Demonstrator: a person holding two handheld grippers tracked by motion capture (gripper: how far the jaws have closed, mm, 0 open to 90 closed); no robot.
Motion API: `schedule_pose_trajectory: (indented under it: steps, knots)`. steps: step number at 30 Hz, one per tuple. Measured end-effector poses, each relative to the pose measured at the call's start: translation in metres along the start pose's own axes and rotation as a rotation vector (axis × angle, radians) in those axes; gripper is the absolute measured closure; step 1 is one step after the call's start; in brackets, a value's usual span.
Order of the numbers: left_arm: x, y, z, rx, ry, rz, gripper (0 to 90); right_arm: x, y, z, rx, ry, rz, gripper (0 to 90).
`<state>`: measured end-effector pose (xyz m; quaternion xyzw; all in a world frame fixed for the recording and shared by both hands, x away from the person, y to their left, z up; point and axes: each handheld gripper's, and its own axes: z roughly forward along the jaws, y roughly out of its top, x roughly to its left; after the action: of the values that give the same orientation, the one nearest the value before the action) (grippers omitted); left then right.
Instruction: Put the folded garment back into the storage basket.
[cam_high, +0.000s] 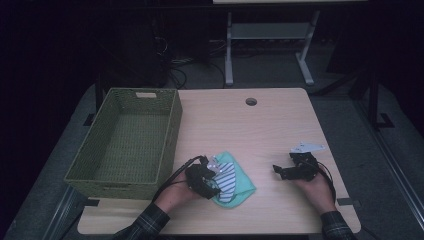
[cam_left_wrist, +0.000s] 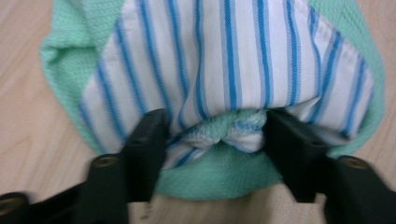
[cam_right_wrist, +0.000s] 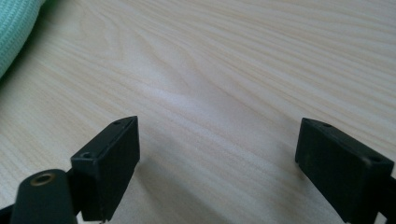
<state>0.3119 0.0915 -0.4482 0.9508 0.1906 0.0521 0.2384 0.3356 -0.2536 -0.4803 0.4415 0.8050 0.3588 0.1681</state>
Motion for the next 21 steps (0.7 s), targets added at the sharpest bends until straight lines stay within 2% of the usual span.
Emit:
schedule_pose_trajectory:
  steps: [6,10,14,18,21]
  knots:
    - [0.0008,0.0047,0.0005,0.002,0.01,0.01,64.1,-0.0003,-0.0006,0.0022,0.001,-0.005,0.003,12.8]
    - [-0.0013,0.0076,0.0016,0.004,0.024,0.006,72.3,0.0,-0.0005,0.0029,0.0,-0.01,0.001,12.3]
    - [-0.0012,0.0079,0.0019,-0.002,0.023,0.01,75.4,0.0012,-0.0004,0.0034,0.003,-0.015,-0.005,11.8]
    - [0.0036,0.007,0.0006,-0.021,-0.025,-0.036,76.8,0.0012,-0.0002,0.0036,0.01,-0.016,-0.001,10.2]
    - [0.0057,0.0082,-0.0036,-0.041,-0.045,-0.046,77.2,0.0011,-0.0002,0.0037,0.011,-0.017,-0.001,10.0]
